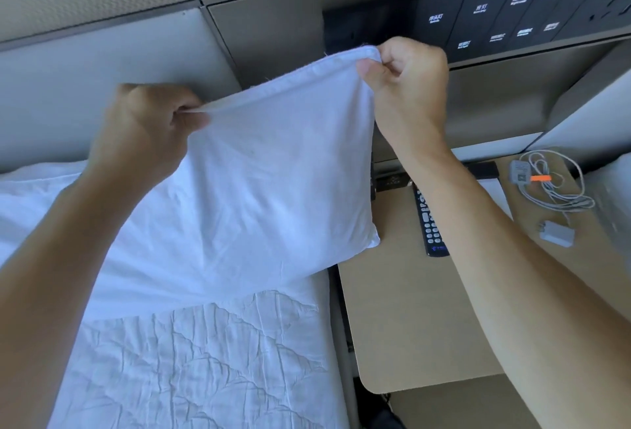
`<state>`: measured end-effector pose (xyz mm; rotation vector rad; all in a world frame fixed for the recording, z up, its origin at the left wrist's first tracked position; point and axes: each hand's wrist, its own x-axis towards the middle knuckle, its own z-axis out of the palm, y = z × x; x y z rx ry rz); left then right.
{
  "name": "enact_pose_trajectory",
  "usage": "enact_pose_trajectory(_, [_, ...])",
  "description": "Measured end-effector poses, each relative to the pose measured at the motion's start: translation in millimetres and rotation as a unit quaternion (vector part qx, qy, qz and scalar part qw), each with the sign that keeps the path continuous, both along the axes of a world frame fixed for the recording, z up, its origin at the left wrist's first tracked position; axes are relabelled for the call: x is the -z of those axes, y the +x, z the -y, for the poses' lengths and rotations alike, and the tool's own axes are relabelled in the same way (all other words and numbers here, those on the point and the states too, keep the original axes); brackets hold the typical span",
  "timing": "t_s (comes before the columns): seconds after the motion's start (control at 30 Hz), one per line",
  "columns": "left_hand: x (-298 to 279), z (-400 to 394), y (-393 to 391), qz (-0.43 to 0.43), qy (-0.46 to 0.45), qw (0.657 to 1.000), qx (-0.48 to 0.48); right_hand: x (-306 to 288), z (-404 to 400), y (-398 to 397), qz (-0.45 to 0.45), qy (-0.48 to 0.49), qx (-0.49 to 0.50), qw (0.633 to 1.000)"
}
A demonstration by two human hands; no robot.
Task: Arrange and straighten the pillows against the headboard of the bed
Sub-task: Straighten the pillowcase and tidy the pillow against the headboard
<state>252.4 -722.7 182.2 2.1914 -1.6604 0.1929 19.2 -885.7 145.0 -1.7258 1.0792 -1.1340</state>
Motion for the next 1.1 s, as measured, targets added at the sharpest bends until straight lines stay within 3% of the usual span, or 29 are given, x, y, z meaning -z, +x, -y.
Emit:
enact_pose_trajectory(0.07, [-4,0,2,-0.011,-0.027,1.000,-0.009,-2,-2,4,-0.024,-0.018,0.021,0.999])
enact_pose_trajectory(0.2, [-5,-11,11,-0.046,0.011,0.999,-0.013,3,-5,5,-0.075,-0.028,0.062,0.995])
enact_pose_trajectory(0.4, [12,-66,67,-0.051,0.099,0.993,-0.046,6,-8,-1,-0.048,0.001,0.074,0.996])
enact_pose_trajectory(0.67, [4,-97,121,-0.066,0.064,0.995,-0.045,-5,-17,-1,-0.086,0.021,0.100,0.991])
enact_pose_trajectory(0.9, [2,-130,177,-0.055,0.098,0.993,-0.047,-21,-27,-2,-0.112,-0.064,0.127,0.983])
enact_pose_trajectory(1.0, [4,-143,198,-0.058,0.133,0.989,-0.026,-33,-51,25,-0.152,-0.148,0.044,0.976])
enact_pose_trajectory(1.1, [3,-158,218,-0.052,0.134,0.990,-0.011,-36,-75,64,-0.262,-0.182,-0.091,0.943])
